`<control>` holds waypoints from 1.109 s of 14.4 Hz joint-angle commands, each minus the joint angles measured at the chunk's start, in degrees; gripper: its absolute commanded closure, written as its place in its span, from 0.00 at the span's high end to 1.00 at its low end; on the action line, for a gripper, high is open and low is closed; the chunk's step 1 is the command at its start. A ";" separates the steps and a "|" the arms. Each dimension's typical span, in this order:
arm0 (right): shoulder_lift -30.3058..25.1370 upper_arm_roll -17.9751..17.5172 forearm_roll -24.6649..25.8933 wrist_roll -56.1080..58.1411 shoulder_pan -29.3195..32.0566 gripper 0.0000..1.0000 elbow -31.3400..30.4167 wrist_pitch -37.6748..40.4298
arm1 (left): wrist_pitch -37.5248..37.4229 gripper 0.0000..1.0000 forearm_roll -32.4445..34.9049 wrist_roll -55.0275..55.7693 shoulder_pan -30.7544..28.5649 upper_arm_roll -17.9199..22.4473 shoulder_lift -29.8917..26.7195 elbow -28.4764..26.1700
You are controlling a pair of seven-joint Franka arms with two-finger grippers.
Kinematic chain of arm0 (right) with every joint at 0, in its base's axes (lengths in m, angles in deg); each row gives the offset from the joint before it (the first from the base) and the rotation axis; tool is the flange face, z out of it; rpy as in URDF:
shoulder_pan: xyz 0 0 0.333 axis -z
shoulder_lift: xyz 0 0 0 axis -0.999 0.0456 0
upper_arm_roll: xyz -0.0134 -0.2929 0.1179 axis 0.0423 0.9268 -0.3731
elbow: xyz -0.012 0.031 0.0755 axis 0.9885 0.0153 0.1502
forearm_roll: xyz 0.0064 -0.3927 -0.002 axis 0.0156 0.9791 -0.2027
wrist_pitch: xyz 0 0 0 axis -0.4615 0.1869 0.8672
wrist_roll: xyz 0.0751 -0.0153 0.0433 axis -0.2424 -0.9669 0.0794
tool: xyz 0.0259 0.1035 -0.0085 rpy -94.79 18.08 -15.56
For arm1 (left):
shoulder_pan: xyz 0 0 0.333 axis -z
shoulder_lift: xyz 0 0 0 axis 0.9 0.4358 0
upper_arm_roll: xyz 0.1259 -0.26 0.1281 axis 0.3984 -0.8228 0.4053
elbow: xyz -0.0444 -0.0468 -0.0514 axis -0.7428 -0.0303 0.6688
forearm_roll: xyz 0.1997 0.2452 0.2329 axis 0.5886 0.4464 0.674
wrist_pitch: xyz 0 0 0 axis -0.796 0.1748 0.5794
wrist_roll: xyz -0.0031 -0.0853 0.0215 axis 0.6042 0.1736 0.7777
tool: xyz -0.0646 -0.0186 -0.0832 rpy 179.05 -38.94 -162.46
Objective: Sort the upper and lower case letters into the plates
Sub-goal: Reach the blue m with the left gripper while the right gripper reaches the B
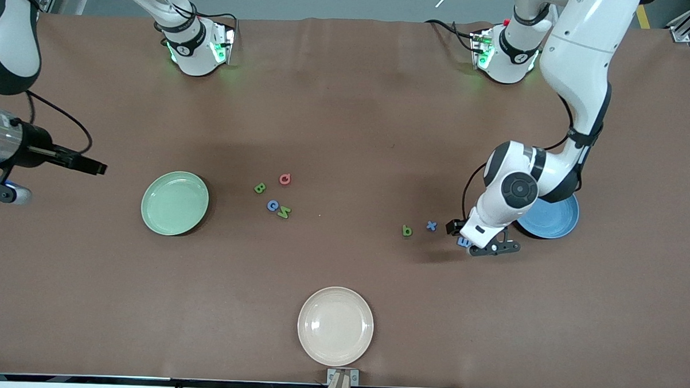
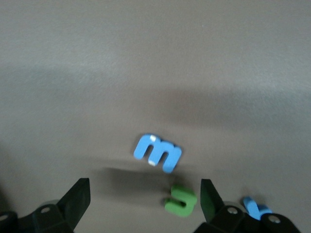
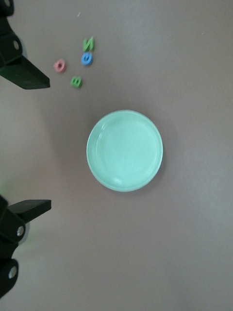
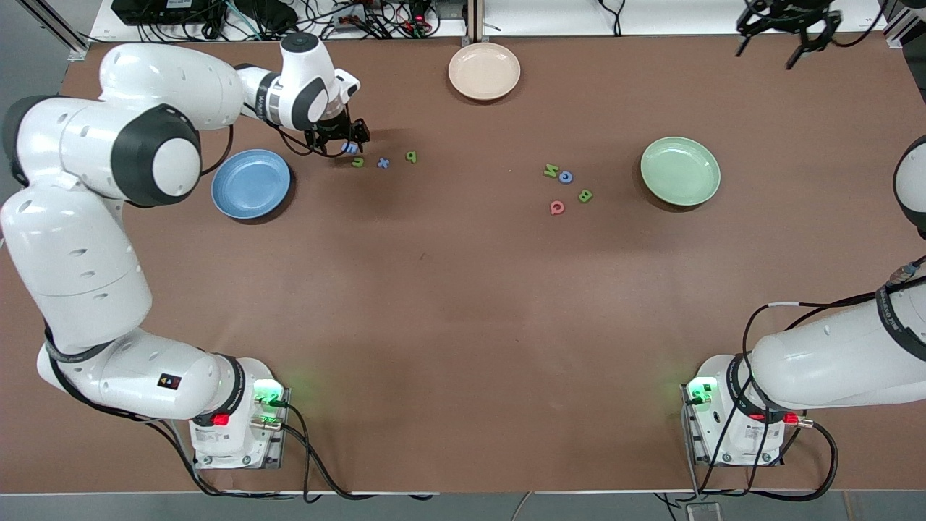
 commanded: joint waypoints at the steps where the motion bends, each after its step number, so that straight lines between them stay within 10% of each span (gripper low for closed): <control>1: -1.92 0.02 -1.33 -7.82 -3.62 1.00 -7.46 -6.11 | -0.13 1.00 1.55 0.52 -0.01 0.20 2.41 3.84; 12: -2.72 0.02 -0.90 -26.82 -18.21 1.00 -31.99 -36.95 | 0.05 0.59 1.56 0.87 0.08 0.19 4.35 5.17; 16: 0.61 0.11 -0.63 -33.15 -23.31 1.00 -33.68 -42.78 | 0.05 0.26 1.56 0.96 -0.01 0.19 4.26 5.26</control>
